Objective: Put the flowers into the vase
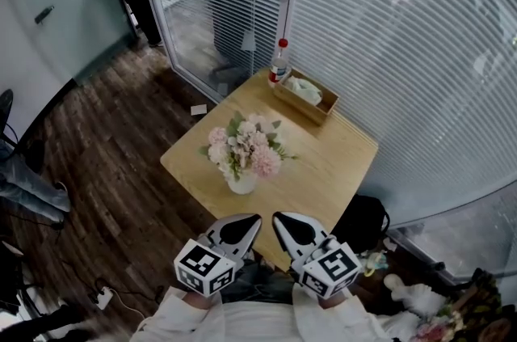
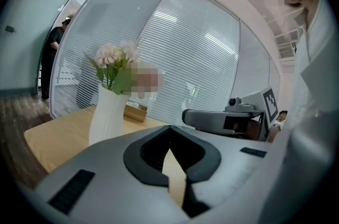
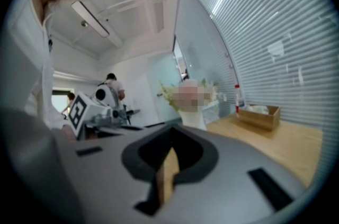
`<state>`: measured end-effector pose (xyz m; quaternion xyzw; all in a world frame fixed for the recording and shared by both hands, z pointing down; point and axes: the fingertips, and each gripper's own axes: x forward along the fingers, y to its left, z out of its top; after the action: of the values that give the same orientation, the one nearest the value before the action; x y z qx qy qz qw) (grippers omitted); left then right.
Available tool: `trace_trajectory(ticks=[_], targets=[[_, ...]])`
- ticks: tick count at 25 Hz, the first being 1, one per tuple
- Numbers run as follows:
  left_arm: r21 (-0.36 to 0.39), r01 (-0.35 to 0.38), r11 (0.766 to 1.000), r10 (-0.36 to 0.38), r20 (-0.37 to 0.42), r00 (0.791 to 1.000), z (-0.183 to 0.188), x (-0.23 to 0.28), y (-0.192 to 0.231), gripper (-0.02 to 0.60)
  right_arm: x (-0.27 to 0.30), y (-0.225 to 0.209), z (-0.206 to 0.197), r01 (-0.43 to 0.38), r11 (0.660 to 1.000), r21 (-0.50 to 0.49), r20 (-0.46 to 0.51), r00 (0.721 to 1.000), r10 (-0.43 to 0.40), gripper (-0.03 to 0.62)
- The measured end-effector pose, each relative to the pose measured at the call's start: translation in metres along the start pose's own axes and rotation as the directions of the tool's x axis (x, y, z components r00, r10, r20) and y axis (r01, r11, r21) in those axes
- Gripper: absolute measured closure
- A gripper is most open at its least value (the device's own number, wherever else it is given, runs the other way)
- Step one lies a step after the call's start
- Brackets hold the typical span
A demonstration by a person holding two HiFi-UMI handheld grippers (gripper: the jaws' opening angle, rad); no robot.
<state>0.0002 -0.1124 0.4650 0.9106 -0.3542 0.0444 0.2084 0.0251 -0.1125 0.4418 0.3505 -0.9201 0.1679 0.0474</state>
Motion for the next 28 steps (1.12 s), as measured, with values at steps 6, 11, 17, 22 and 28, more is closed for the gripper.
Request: trace_trajectory(ticks=[6, 11, 17, 22, 28], targets=[[-0.006, -0.009, 1.000, 0.009, -0.006, 1.000, -0.0008, 0.0004, 0.0013, 0.572, -0.0003, -0.0017, -0.0002, 0.012, 1.000, -0.012, -0.005, 1.000, -0.012, 0.582], [-0.007, -0.014, 1.000, 0.014, 0.001, 1.000, 0.0001, 0.0010, 0.0028, 0.572, 0.0005, -0.0035, 0.0006, 0.014, 1.000, -0.020, -0.007, 1.000, -0.014, 0.582], [-0.021, -0.015, 1.000, 0.015, 0.005, 1.000, 0.0002, 0.0019, 0.0018, 0.572, 0.0004, -0.0027, -0.0016, 0.007, 1.000, -0.029, -0.020, 1.000, -0.007, 0.582], [-0.013, -0.012, 1.000, 0.012, 0.007, 1.000, -0.0009, 0.0030, 0.0005, 0.572, -0.0004, -0.0035, -0.0021, 0.007, 0.999, -0.037, -0.025, 1.000, -0.008, 0.582], [-0.001, -0.018, 1.000, 0.018, 0.001, 1.000, -0.0012, 0.0037, -0.0014, 0.572, -0.0017, -0.0042, -0.0022, 0.008, 0.999, -0.038, -0.030, 1.000, -0.009, 0.582]])
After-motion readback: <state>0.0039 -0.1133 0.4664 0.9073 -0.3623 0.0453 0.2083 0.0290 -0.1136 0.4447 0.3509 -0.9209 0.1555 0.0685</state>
